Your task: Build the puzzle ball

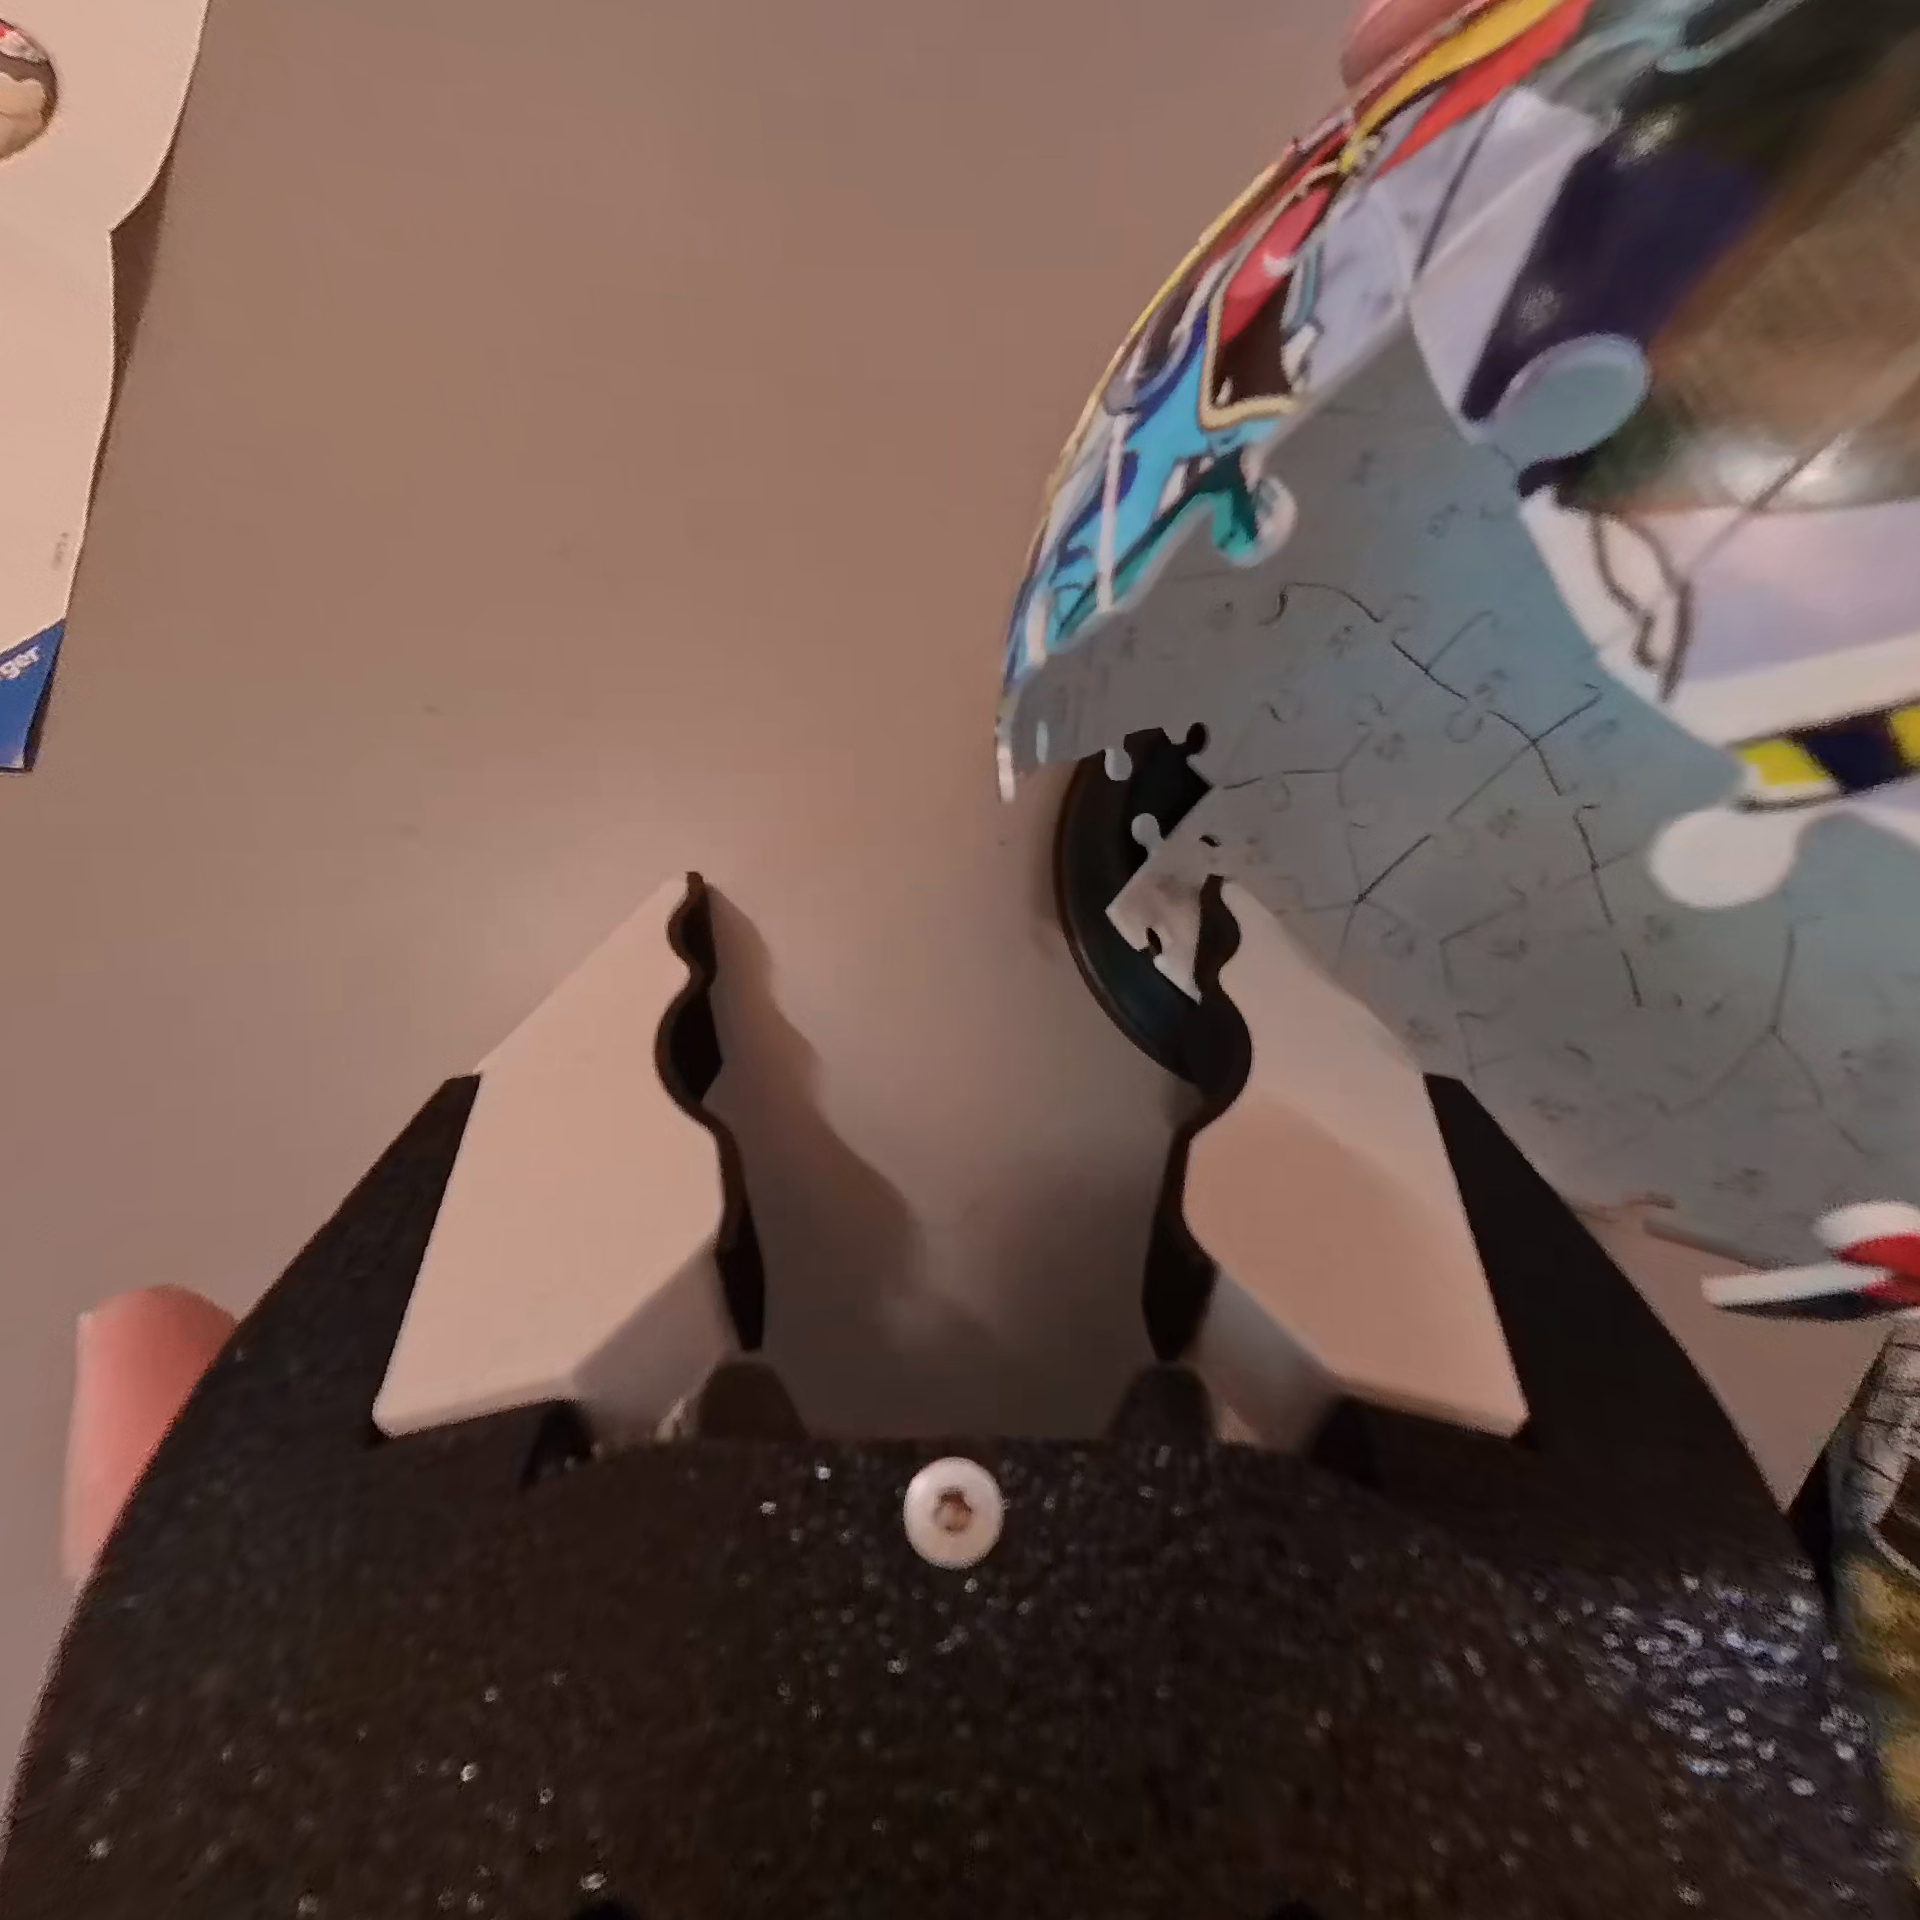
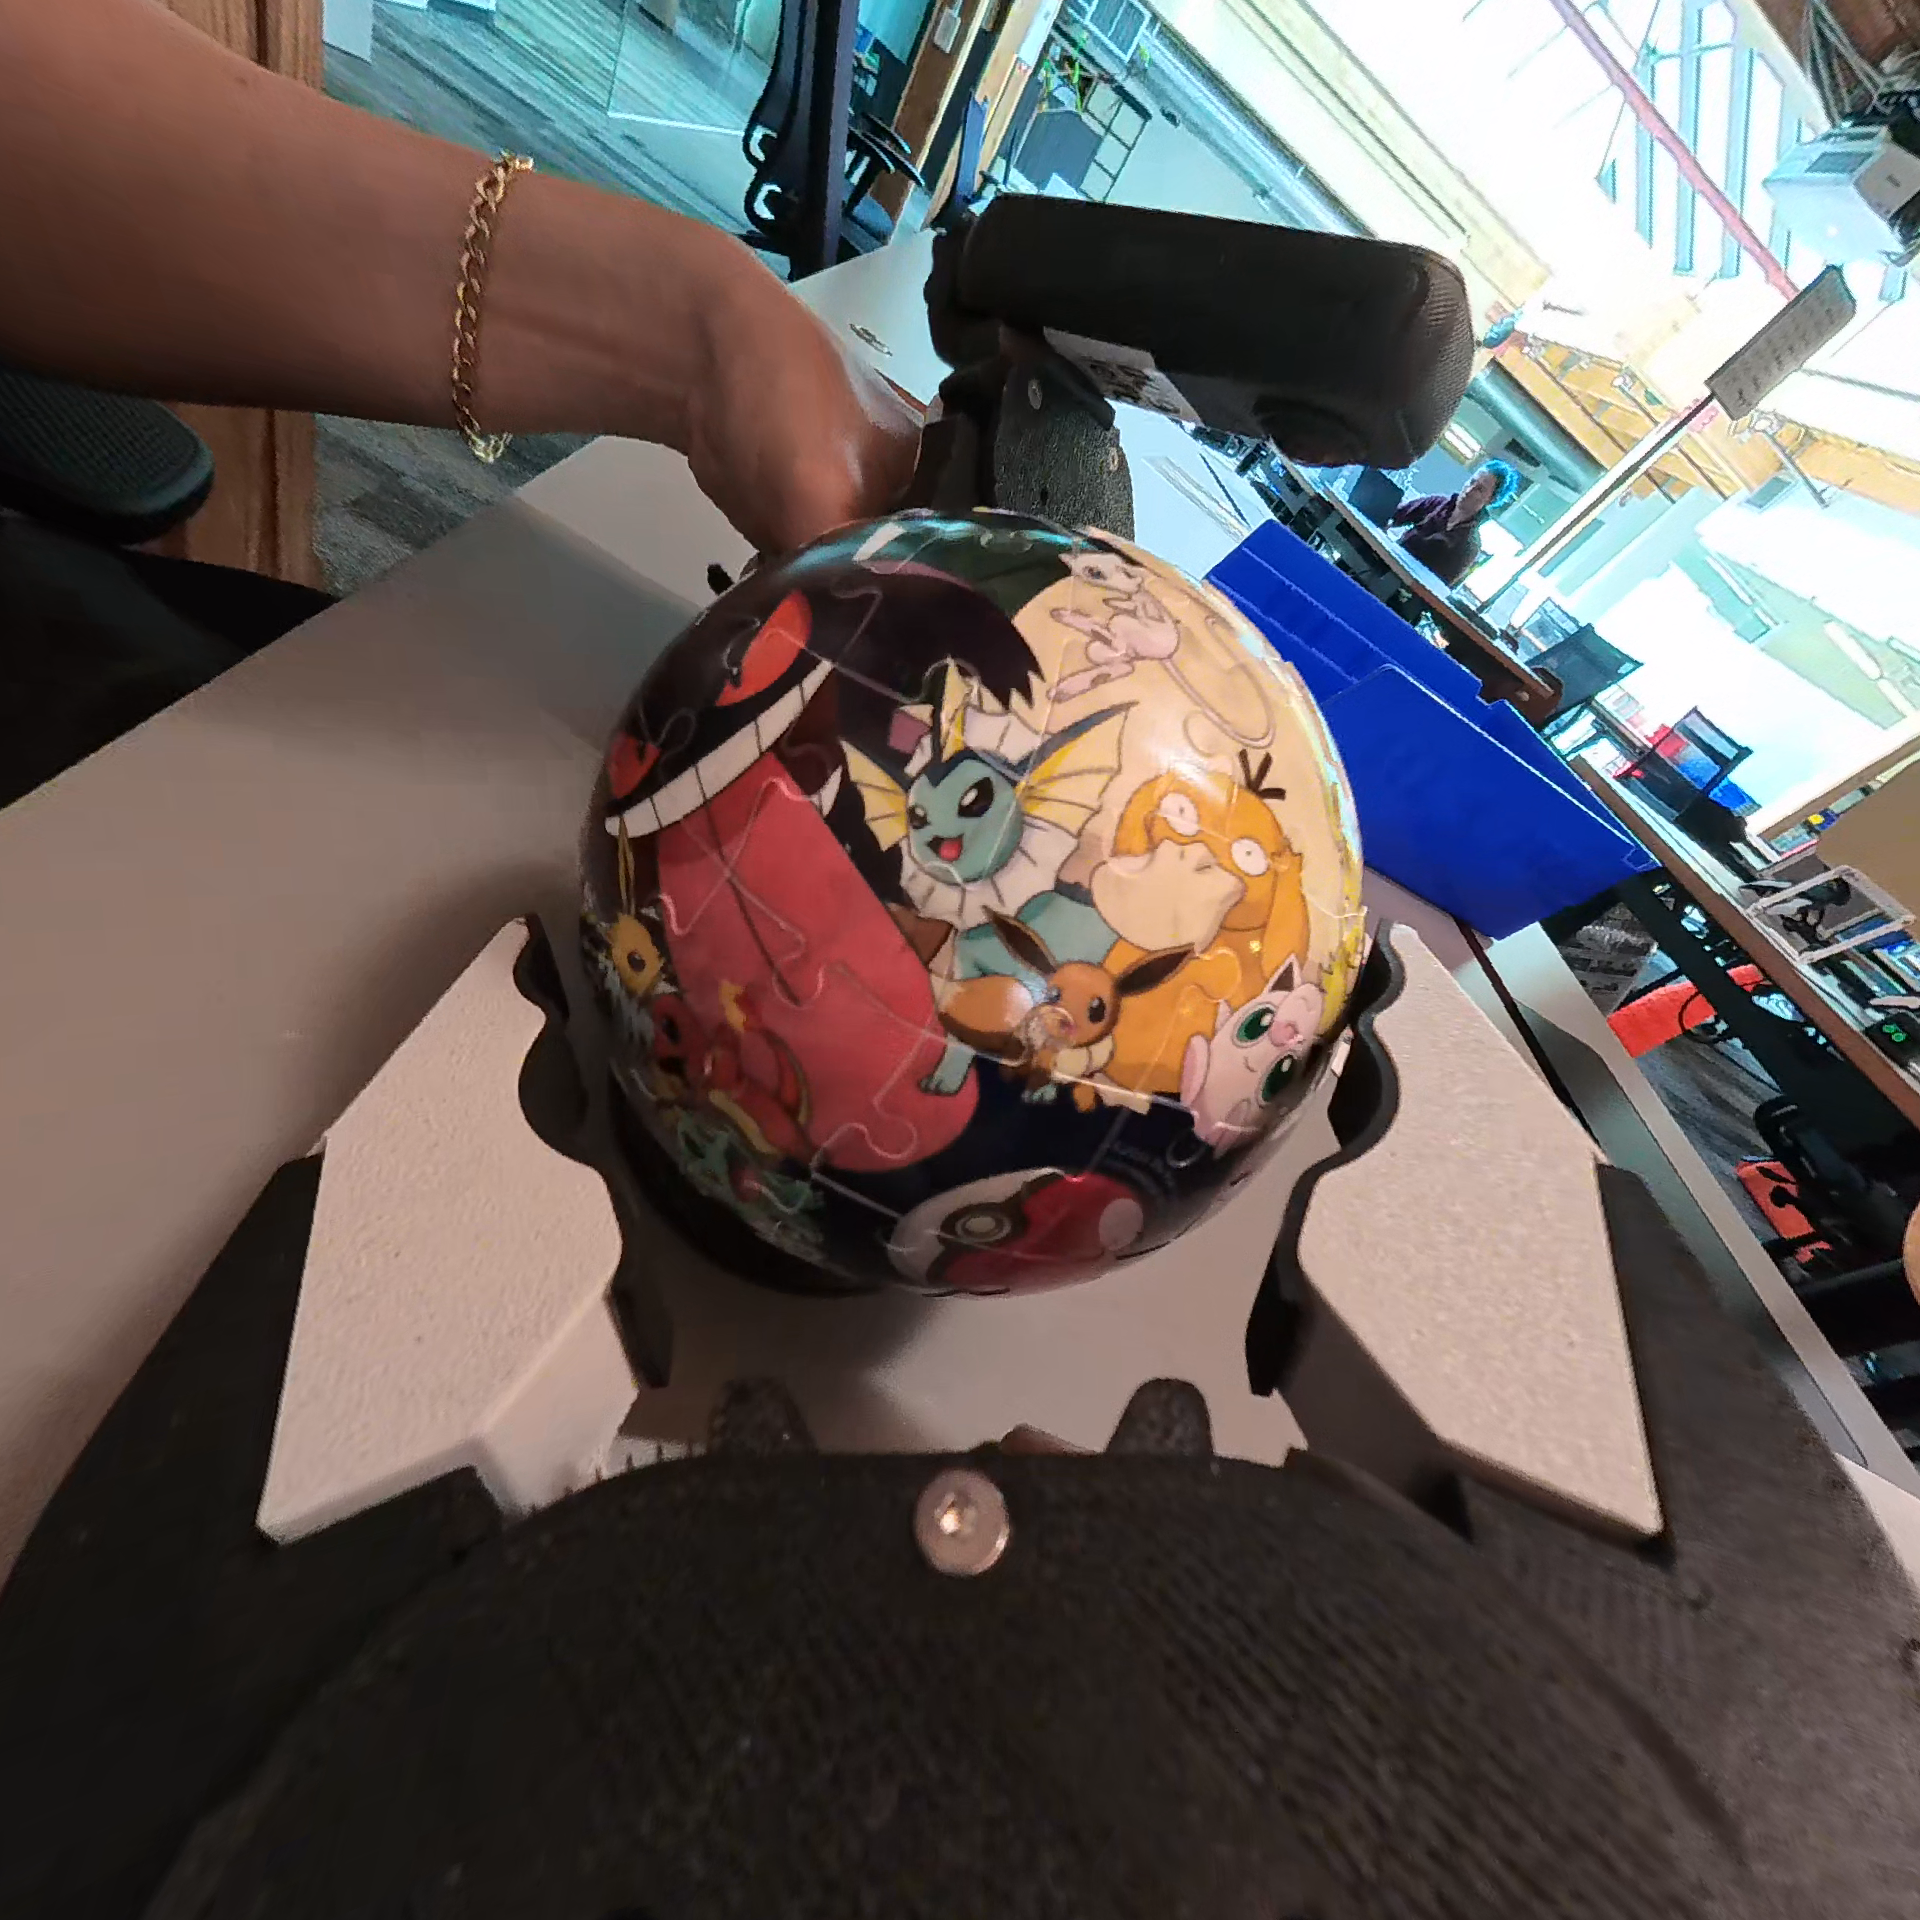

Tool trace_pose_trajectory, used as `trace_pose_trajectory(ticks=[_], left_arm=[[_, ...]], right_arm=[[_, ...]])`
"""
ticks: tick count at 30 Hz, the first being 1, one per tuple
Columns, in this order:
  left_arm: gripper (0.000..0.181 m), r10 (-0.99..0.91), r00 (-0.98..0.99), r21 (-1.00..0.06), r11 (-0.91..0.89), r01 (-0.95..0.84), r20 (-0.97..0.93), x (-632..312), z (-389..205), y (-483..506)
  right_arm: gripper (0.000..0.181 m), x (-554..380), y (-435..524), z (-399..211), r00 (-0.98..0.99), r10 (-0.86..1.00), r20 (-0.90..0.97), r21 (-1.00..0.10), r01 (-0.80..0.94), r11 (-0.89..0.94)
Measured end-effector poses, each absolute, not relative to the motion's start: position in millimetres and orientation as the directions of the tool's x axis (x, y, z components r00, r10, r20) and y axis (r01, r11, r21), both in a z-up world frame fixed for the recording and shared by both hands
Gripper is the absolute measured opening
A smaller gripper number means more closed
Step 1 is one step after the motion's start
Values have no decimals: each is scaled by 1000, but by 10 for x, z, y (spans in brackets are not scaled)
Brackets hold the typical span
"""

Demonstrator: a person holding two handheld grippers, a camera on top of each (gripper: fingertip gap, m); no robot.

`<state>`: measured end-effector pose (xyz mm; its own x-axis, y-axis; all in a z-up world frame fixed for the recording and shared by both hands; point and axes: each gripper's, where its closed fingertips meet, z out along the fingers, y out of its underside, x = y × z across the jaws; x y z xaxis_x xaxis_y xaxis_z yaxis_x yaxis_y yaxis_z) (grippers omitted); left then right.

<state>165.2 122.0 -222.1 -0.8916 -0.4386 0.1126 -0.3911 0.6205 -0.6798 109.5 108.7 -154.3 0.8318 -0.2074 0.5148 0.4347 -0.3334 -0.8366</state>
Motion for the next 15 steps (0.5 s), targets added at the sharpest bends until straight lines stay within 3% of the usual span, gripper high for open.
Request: trace_pose_trajectory(ticks=[9, 15], left_arm=[[103, -448, -892, -646, 665, -374, 55, 1652, -2263, 1212], [98, -478, -873, -669, 620, -411, 95, 1717, -2228, 1235]], right_arm=[[145, 1117, 1077, -1532, 824, -225, 520, -835, 437, -334], [146, 1113, 1082, -1542, 823, -222, 523, -832, 437, -341]])
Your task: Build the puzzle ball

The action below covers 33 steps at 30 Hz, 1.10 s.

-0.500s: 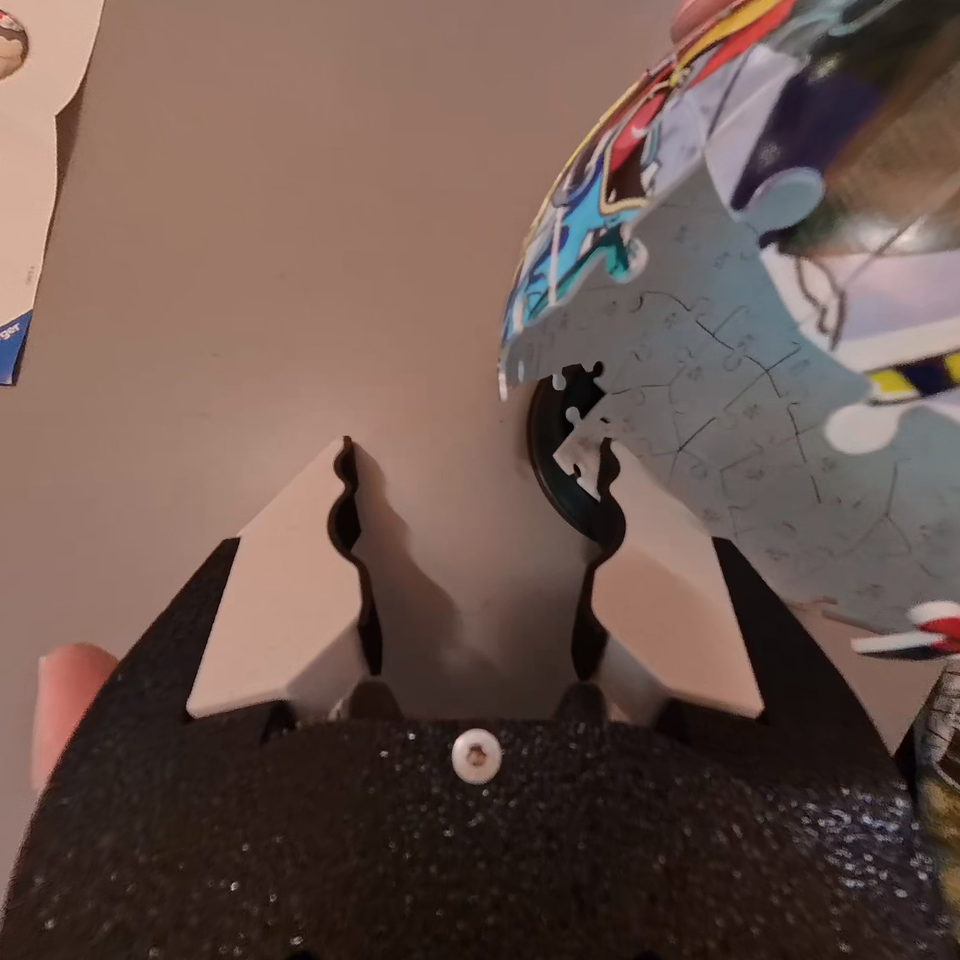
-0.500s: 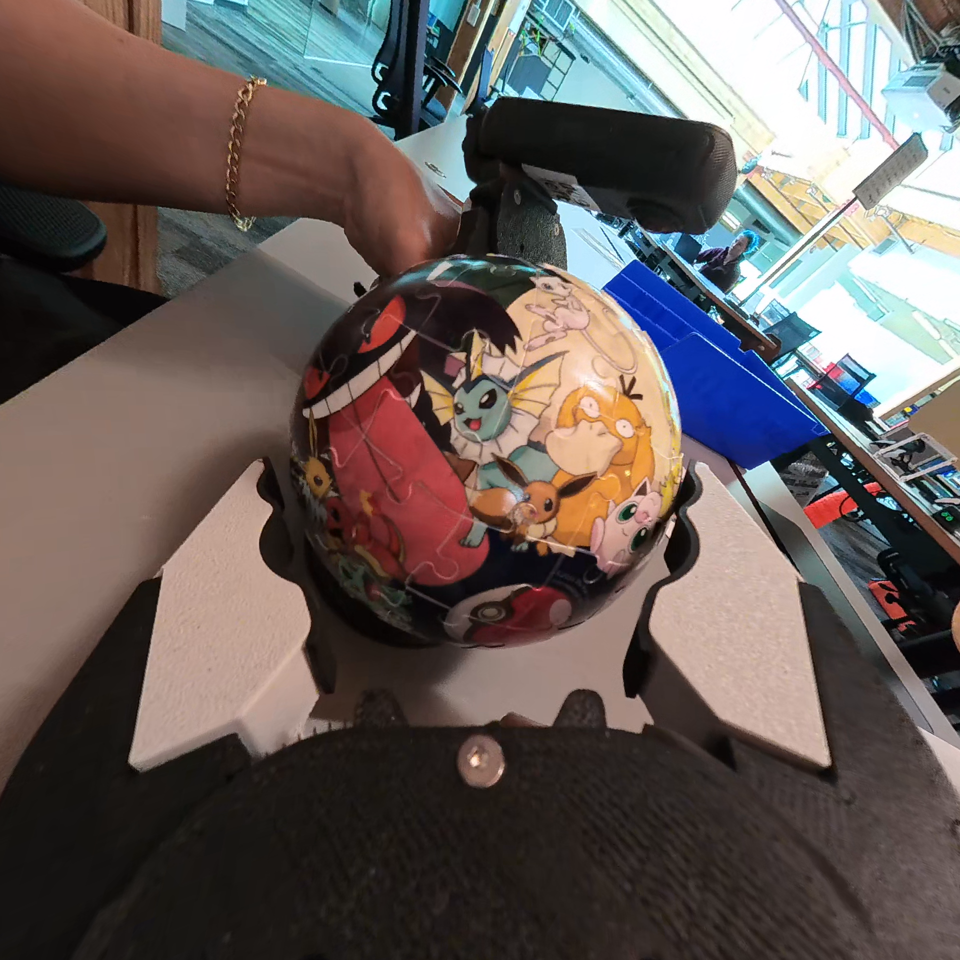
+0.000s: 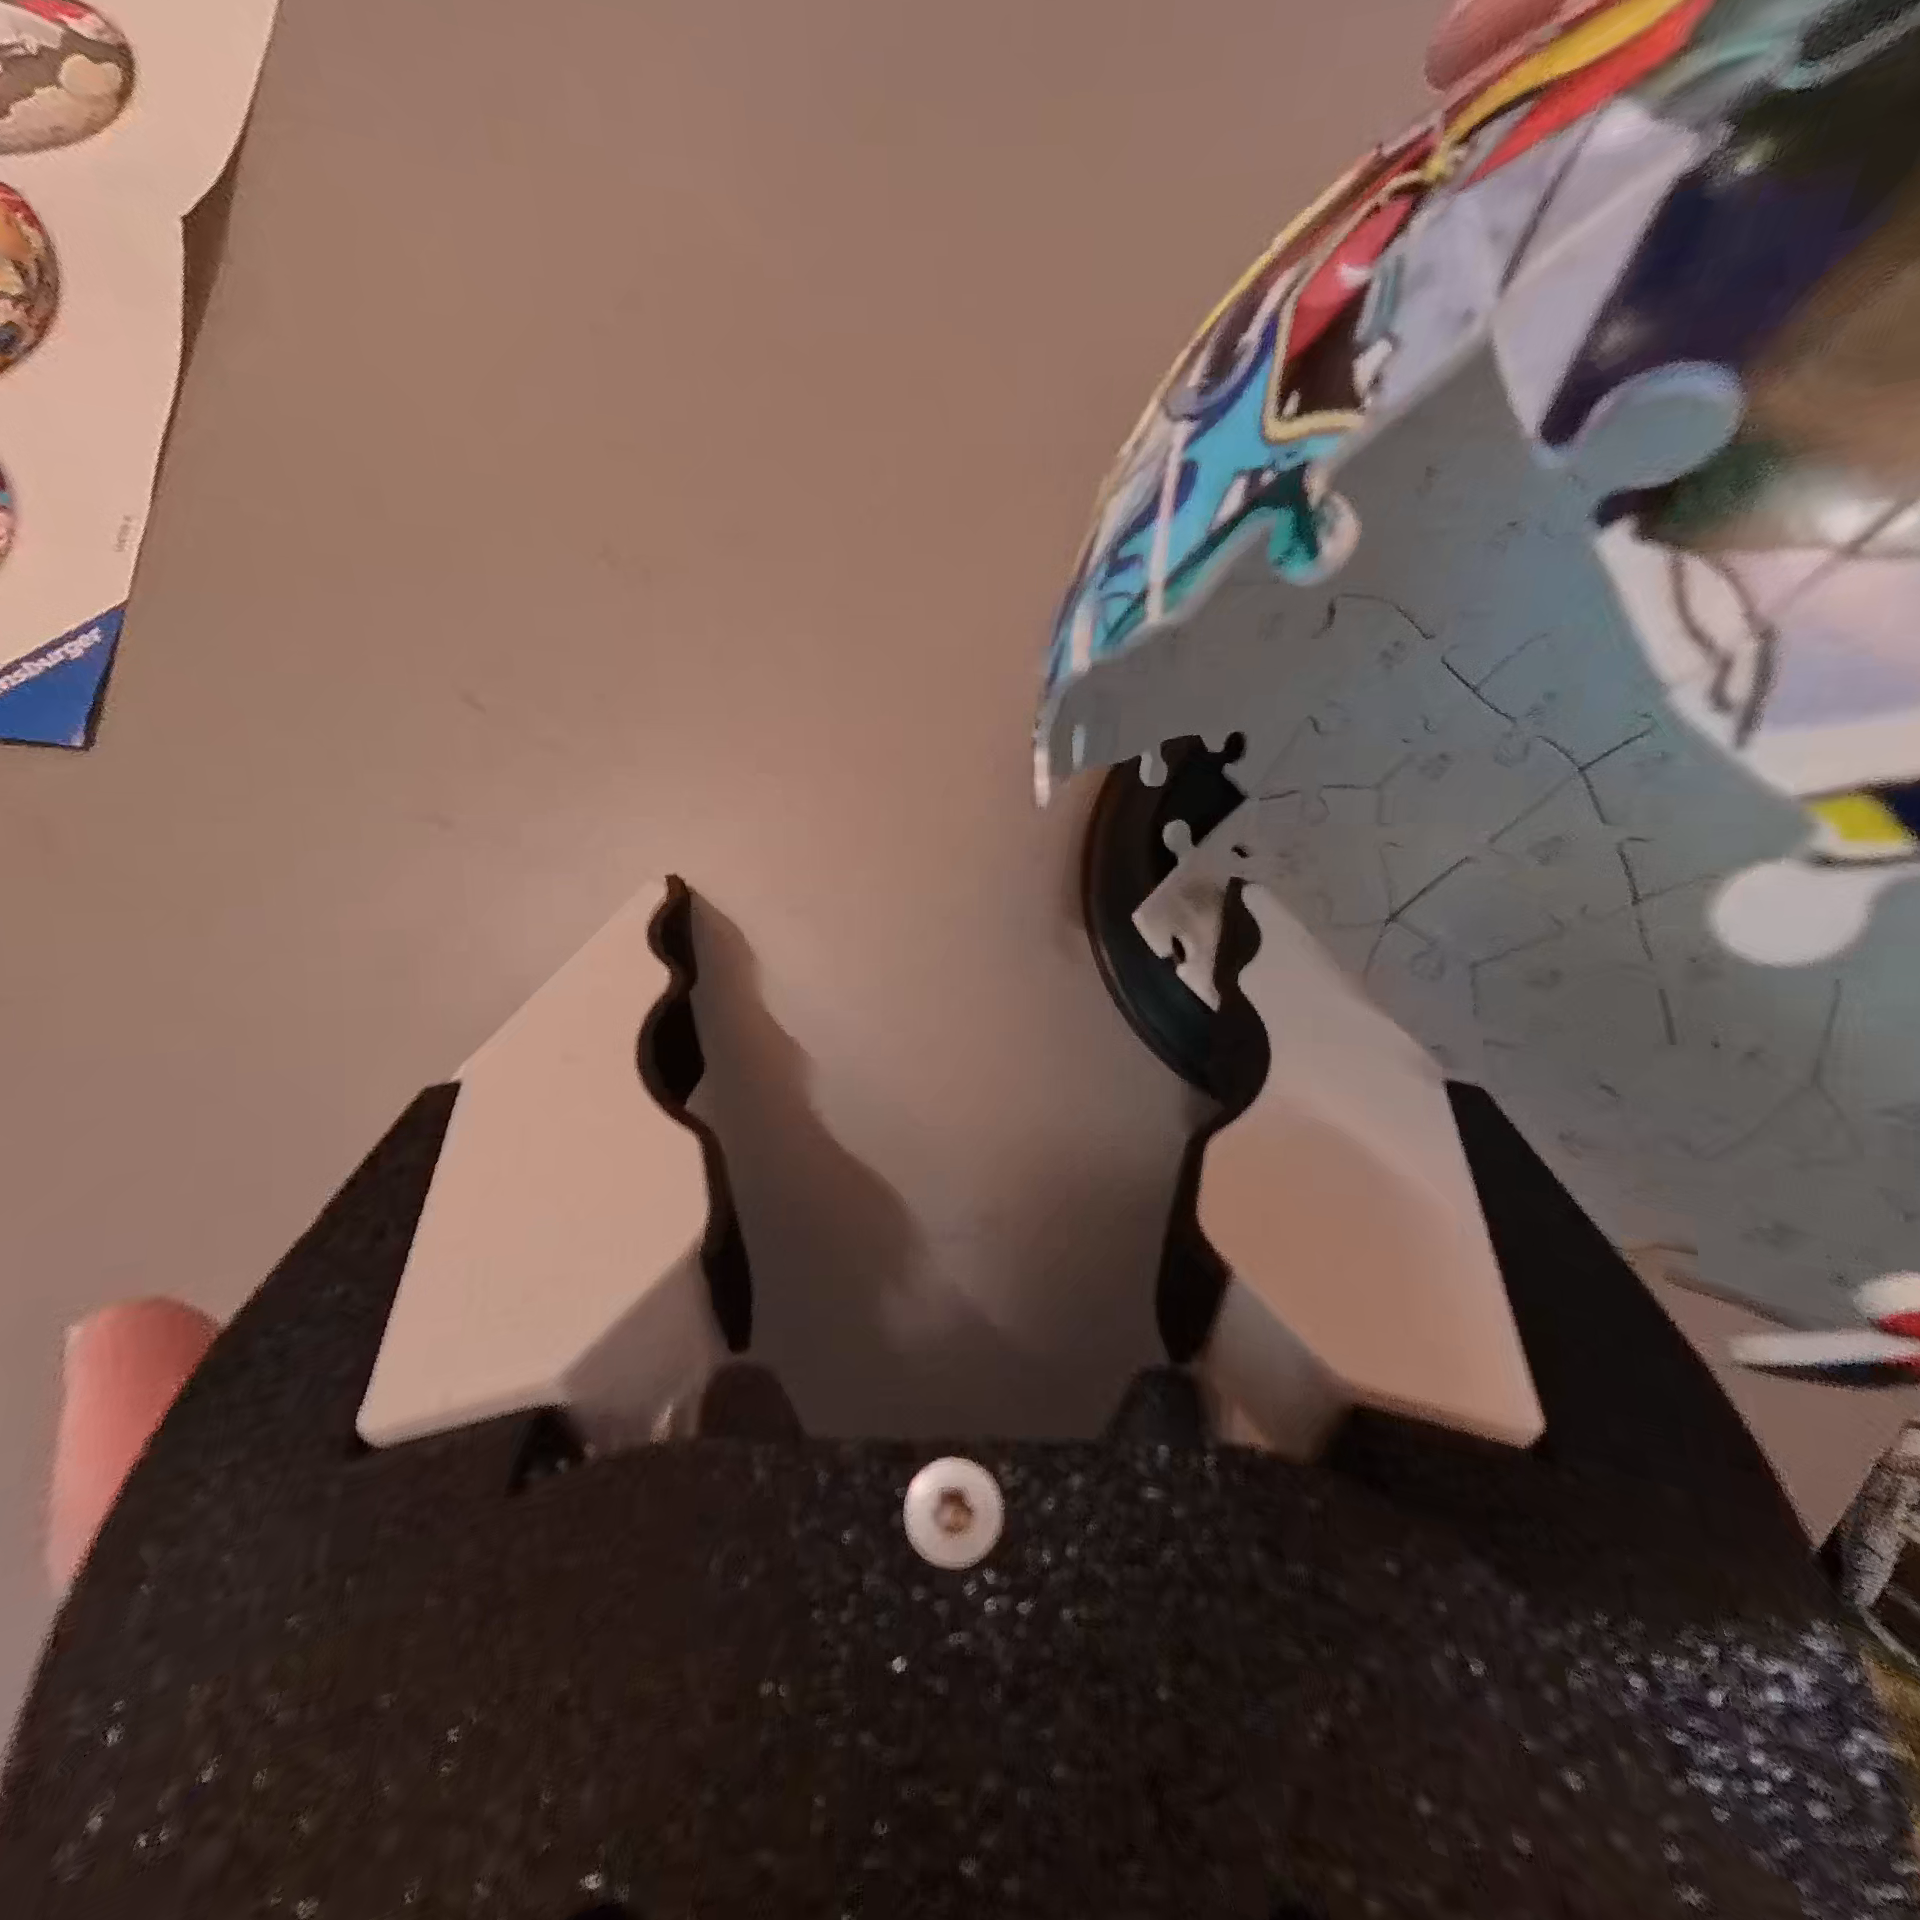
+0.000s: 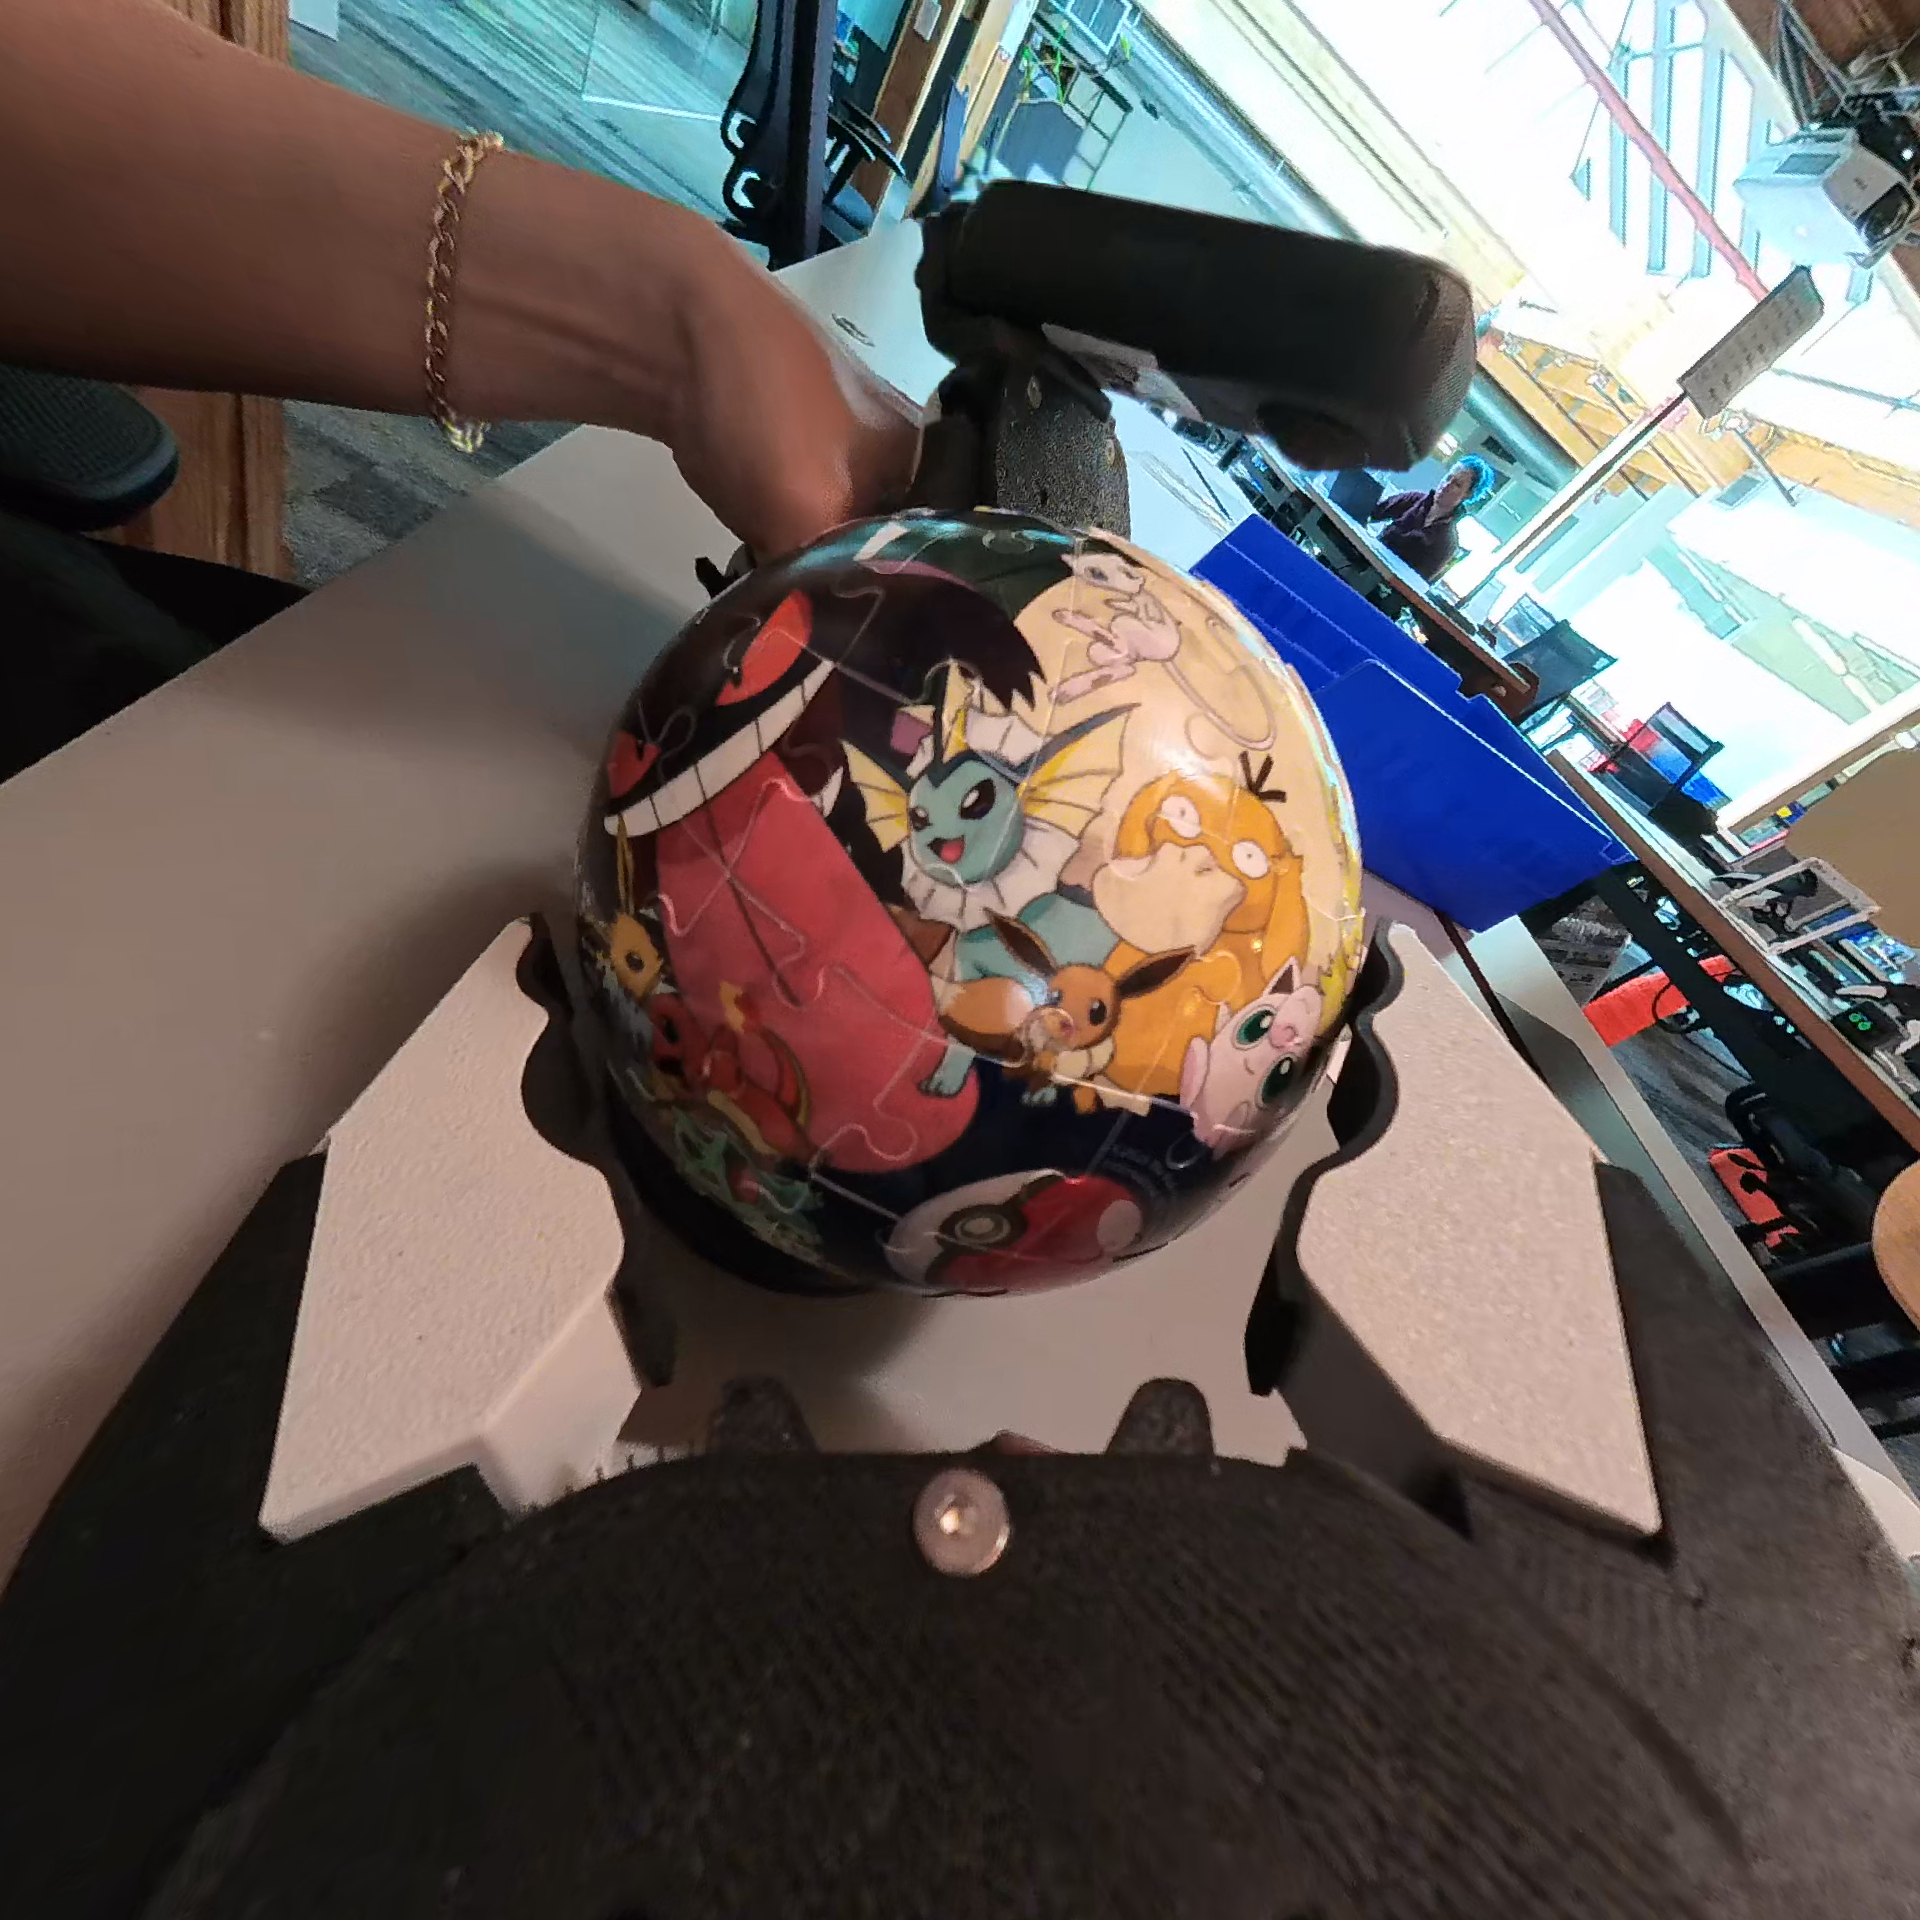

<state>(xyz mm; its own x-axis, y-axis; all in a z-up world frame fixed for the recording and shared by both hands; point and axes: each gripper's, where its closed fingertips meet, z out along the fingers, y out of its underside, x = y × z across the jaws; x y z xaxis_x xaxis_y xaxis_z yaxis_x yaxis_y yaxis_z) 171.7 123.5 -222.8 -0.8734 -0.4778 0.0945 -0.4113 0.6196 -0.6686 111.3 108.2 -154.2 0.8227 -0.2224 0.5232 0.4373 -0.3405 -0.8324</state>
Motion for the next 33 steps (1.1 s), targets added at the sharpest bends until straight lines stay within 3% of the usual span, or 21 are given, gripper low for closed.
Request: trace_pose_trajectory(ticks=[8, 22, 29, 33], left_arm=[[95, -520, -848, -641, 619, -454, 98, 1738, -2237, 1239], [96, -456, -886, -487, 757, -434, 82, 1723, -2255, 1238], [96, -465, -882, -485, 755, -441, 78, 1717, -2256, 1228], [103, -449, -892, -550, 734, -399, 47, 1746, -2242, 1219]], right_arm=[[147, 1128, 1080, -1535, 823, -232, 518, -836, 430, -341], [144, 1157, 1081, -1529, 818, -248, 519, -836, 425, -347], [144, 1176, 1083, -1534, 810, -252, 530, -829, 431, -357], [144, 1171, 1085, -1538, 807, -249, 536, -824, 437, -360]])
